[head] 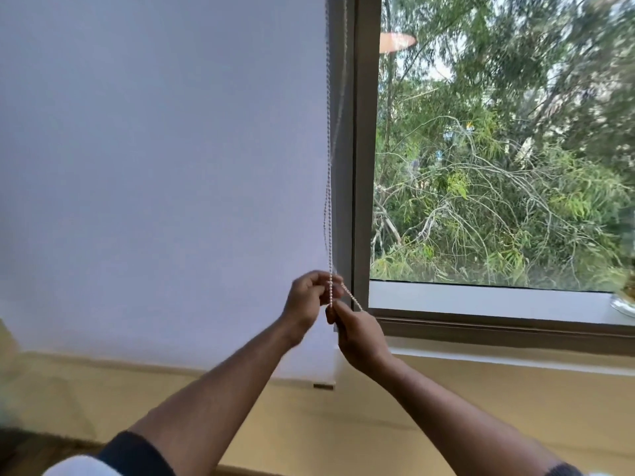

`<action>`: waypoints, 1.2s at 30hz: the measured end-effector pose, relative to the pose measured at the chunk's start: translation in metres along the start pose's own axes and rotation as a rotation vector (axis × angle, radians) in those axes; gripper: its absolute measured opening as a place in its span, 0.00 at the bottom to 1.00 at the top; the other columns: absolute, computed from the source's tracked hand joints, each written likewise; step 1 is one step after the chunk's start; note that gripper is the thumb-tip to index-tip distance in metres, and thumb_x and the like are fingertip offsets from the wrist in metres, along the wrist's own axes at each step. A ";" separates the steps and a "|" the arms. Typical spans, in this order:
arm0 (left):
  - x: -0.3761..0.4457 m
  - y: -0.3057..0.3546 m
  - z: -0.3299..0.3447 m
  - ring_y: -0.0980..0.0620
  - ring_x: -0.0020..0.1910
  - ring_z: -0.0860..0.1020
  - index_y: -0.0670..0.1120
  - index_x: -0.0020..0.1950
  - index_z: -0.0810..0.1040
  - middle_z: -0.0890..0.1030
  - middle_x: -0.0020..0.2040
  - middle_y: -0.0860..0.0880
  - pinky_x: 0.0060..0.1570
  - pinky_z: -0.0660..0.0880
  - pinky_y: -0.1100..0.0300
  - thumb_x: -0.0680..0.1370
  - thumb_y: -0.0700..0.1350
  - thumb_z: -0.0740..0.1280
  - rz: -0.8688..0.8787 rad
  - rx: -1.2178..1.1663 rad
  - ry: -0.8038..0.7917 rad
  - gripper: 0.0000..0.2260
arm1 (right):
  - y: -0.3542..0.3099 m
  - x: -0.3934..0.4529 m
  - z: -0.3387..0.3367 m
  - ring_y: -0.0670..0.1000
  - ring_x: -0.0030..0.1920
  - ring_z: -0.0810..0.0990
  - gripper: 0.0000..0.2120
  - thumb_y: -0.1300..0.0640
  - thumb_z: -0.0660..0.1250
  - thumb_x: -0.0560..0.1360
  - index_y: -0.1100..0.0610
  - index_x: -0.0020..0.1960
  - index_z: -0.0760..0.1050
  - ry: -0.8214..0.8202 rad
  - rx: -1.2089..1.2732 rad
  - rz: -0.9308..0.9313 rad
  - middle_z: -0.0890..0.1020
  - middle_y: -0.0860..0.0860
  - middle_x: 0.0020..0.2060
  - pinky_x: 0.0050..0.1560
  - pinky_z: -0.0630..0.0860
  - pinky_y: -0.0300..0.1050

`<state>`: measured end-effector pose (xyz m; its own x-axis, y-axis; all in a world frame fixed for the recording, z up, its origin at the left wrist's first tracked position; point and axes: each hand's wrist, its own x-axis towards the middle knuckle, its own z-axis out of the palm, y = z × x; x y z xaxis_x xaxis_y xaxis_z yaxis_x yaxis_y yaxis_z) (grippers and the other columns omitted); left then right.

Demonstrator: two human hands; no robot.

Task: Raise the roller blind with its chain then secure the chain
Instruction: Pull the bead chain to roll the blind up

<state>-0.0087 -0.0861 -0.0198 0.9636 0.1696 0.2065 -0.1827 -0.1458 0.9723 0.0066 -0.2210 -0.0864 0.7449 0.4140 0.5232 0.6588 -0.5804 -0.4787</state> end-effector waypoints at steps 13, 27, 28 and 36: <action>0.022 0.097 0.007 0.54 0.19 0.56 0.51 0.25 0.59 0.59 0.20 0.54 0.24 0.55 0.65 0.83 0.62 0.54 0.204 -0.273 0.060 0.28 | 0.008 0.012 0.015 0.64 0.41 0.79 0.05 0.57 0.57 0.80 0.47 0.51 0.66 -0.151 -0.218 0.029 0.84 0.52 0.41 0.39 0.77 0.53; 0.002 0.016 0.013 0.51 0.23 0.62 0.45 0.30 0.70 0.66 0.25 0.44 0.28 0.59 0.58 0.84 0.57 0.54 0.121 -0.065 0.041 0.26 | -0.036 0.083 -0.053 0.52 0.49 0.84 0.13 0.60 0.56 0.86 0.58 0.62 0.79 0.099 0.755 0.285 0.84 0.56 0.51 0.46 0.81 0.45; 0.000 0.010 0.015 0.51 0.23 0.63 0.45 0.31 0.70 0.66 0.26 0.43 0.28 0.59 0.58 0.84 0.57 0.54 0.098 -0.070 0.025 0.26 | -0.047 0.090 -0.063 0.53 0.49 0.85 0.15 0.57 0.55 0.87 0.60 0.65 0.77 0.107 0.909 0.279 0.85 0.58 0.50 0.47 0.83 0.46; -0.002 -0.011 0.031 0.53 0.21 0.60 0.46 0.29 0.65 0.64 0.25 0.47 0.27 0.56 0.58 0.86 0.49 0.54 0.053 -0.092 -0.085 0.24 | -0.074 0.105 -0.064 0.47 0.27 0.62 0.15 0.63 0.57 0.85 0.52 0.43 0.74 0.355 0.622 -0.019 0.69 0.42 0.27 0.28 0.60 0.44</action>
<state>-0.0026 -0.1150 -0.0339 0.9645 0.0798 0.2518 -0.2473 -0.0622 0.9669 0.0292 -0.1798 0.0488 0.7232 0.1052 0.6825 0.6880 -0.0238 -0.7253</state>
